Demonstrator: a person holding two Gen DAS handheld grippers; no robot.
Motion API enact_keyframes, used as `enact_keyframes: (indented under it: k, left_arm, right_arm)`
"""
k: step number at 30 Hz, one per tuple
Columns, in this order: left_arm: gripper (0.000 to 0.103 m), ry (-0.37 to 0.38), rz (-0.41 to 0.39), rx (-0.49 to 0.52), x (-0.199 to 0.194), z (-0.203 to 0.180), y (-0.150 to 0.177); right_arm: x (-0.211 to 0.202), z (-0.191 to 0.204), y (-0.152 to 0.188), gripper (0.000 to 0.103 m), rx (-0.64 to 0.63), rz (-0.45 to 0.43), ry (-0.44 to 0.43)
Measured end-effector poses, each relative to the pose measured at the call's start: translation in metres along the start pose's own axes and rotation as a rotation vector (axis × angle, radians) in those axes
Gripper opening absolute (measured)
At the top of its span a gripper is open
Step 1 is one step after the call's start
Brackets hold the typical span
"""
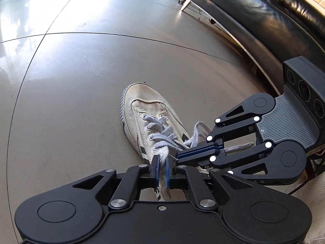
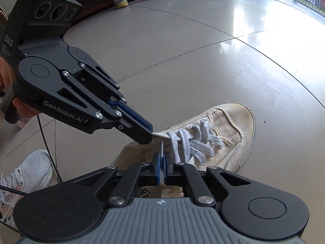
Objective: Lace up shoes with both hands
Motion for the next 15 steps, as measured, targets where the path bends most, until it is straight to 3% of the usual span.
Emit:
enact_keyframes:
  k: [15]
  left_arm:
    - [0.004, -0.004, 0.009, 0.043, -0.0012, 0.0013, 0.0083]
  right_arm:
    - [0.0005, -0.0010, 0.0053, 0.004, -0.043, 0.006, -0.017]
Point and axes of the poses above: each gripper's, at about its wrist camera, not at the fingertips, and x roughly the way its jaws point, z to its left, y to its underside, the point moved 10 cm from there along x, roughly the way its jaws point, and after that the axes turned 11 degrees about x, right-handed, at the moved point
